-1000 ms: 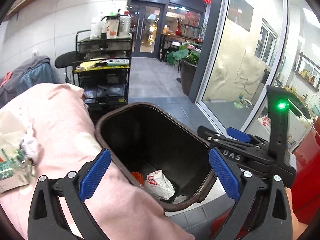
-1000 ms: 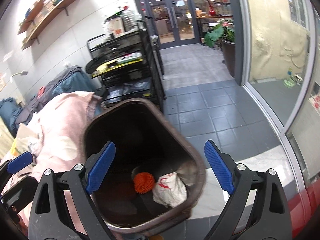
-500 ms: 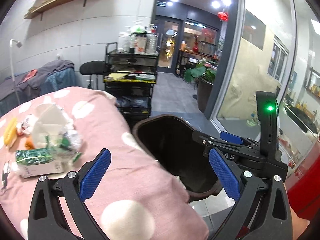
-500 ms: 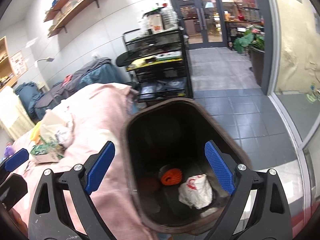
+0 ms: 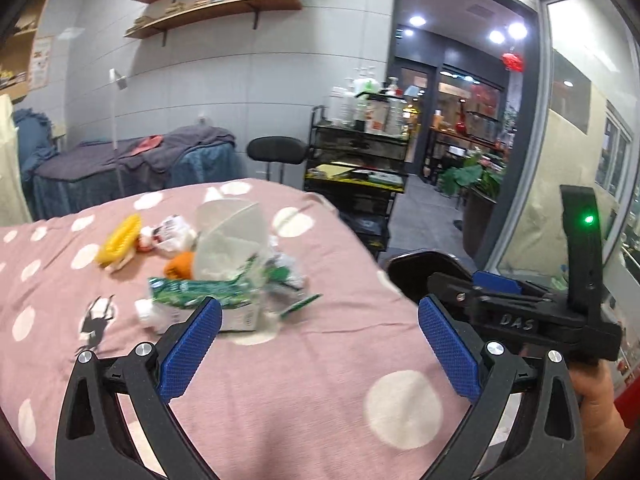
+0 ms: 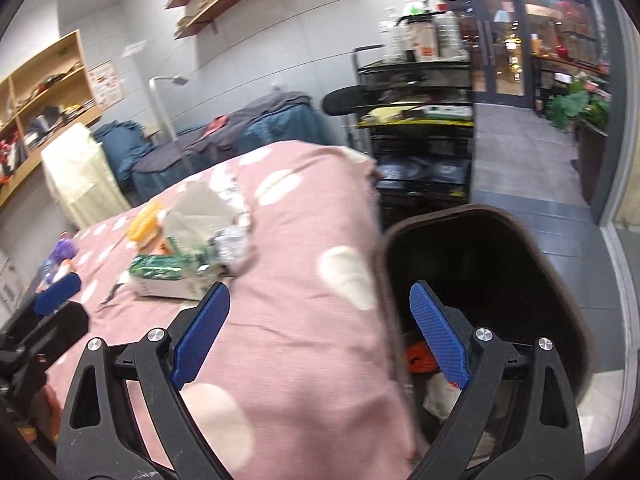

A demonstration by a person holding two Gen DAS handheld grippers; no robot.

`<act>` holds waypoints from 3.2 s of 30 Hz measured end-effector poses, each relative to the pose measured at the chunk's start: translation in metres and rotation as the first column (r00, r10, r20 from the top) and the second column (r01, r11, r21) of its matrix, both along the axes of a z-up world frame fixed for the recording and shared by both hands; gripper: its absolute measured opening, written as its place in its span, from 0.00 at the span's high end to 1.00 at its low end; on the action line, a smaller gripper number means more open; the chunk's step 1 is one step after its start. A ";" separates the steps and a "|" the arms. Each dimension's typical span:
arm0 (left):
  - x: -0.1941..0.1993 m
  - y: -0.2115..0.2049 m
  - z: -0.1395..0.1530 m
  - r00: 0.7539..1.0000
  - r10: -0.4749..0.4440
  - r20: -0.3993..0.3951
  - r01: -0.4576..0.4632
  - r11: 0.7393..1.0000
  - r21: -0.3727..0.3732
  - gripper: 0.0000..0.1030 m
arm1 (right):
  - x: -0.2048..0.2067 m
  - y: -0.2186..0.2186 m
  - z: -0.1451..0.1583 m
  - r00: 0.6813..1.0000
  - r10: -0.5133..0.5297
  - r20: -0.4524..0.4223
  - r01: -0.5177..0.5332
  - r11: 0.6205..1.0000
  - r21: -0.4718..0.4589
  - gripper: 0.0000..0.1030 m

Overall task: Collect trash
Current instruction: 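Move both tools back over the bedspread, then grasp the green juice carton with the left tool while the right tool grasps the snack wrapper, then carry the carton and wrapper over the trash bin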

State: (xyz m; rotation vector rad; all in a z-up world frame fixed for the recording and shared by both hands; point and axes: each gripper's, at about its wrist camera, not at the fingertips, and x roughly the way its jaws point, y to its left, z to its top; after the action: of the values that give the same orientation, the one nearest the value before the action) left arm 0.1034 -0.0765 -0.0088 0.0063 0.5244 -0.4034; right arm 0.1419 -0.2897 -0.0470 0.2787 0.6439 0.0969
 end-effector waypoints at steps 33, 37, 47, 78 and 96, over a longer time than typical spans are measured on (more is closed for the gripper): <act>0.049 0.114 -0.041 0.975 0.106 -0.196 -0.098 0.994 0.049 0.06 | 0.120 0.135 -0.020 0.920 0.316 -0.234 -0.341 0.937 -0.077 0.29; 0.066 0.108 -0.043 0.977 0.053 -0.206 -0.034 0.995 0.095 0.06 | 0.127 0.134 -0.029 0.899 0.342 -0.274 -0.367 0.929 -0.045 0.58; 0.128 0.080 -0.046 0.957 -0.139 -0.253 0.213 0.931 0.296 0.06 | 0.102 0.117 -0.022 0.911 0.340 -0.235 -0.352 0.936 -0.011 0.74; 0.128 0.030 -0.065 0.860 -0.298 -0.414 0.436 0.850 0.294 0.51 | 0.048 0.063 -0.009 0.955 0.261 -0.140 -0.253 0.964 0.077 0.75; 0.056 0.032 -0.015 0.974 -0.170 -0.152 0.177 0.984 0.037 0.51 | 0.023 0.027 0.003 0.982 0.184 -0.046 -0.181 0.982 0.055 0.76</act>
State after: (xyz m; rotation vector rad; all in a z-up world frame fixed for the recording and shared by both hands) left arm 0.1593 -0.0443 -0.0242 0.0714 0.6841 -0.5643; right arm 0.1650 -0.2623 -0.0443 0.2713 0.7177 0.2833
